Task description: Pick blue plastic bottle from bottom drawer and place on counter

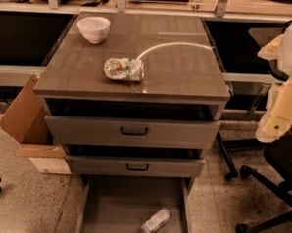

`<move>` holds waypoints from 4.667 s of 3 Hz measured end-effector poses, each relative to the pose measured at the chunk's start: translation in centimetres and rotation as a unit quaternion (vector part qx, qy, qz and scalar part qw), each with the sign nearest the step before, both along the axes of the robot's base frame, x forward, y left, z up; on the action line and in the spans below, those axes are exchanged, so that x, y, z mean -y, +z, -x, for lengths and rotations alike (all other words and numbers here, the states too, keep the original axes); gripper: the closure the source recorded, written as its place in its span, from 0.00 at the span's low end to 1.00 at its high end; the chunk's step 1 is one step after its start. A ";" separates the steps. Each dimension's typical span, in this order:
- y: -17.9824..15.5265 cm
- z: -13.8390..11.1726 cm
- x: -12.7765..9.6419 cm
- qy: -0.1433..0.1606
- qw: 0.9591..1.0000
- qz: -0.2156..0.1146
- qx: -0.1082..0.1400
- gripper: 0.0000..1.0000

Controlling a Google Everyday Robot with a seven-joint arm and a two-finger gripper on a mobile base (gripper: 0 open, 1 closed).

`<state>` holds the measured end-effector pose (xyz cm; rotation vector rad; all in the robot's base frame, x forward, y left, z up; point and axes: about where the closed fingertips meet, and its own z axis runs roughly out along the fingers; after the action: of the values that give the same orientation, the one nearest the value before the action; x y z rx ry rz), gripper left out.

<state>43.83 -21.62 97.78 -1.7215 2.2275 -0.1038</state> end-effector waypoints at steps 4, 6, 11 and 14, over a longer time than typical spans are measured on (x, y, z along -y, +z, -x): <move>-11.2 0.4 -1.6 0.074 0.994 -0.081 -0.027 0.00; -14.8 0.2 -2.5 0.102 0.991 -0.073 -0.039 0.00; -37.8 1.9 -8.2 0.178 0.967 -0.142 -0.112 0.00; -49.3 1.5 -8.7 0.232 0.952 -0.171 -0.106 0.00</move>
Offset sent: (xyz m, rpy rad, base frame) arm 0.0055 0.0109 -0.0535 0.0479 0.0091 0.1221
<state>42.28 -12.88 48.45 -2.0633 1.7663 0.5635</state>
